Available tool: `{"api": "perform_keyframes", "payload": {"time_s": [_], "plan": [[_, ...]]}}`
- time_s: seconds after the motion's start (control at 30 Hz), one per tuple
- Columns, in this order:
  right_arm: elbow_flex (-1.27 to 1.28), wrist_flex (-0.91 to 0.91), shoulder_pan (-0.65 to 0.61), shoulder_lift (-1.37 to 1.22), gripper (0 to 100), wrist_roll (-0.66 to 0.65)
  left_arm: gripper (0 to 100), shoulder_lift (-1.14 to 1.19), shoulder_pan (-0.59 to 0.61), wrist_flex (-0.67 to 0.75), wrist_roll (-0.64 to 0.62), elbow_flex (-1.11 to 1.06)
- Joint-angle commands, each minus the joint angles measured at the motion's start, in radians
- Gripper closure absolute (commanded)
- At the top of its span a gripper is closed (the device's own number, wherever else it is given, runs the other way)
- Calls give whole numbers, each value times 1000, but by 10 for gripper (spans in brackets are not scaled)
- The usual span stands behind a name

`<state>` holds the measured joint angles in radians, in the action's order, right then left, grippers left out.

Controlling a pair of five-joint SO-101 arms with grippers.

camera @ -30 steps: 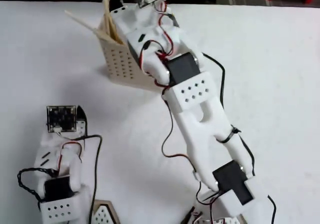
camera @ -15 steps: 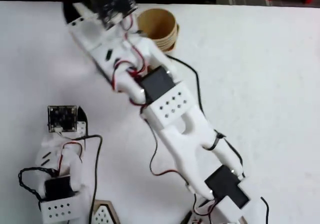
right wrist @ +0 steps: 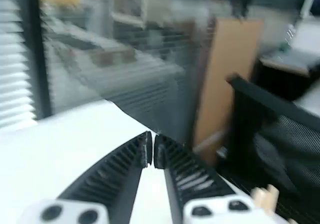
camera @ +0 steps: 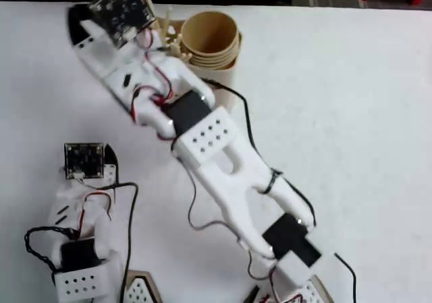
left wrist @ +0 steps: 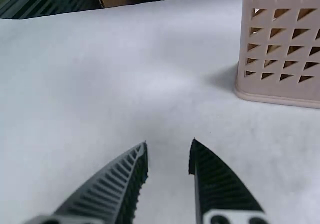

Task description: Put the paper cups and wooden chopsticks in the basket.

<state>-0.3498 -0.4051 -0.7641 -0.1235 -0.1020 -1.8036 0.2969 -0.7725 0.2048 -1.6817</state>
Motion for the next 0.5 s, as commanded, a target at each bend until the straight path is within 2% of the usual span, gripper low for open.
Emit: {"api": "perform_keyframes", "payload": {"time_s": [0.0,0.17,0.3,0.47], "plan": [[-37,-24,76,10,981,-3,854,-15,8,0,11,8],[-44,-139,117,21,981,-3,854,-15,8,0,11,8],[-43,-154,113,70,981,-3,854,-15,8,0,11,8],[-43,-107,5,150,981,-5,854,-15,8,0,11,8]]}}
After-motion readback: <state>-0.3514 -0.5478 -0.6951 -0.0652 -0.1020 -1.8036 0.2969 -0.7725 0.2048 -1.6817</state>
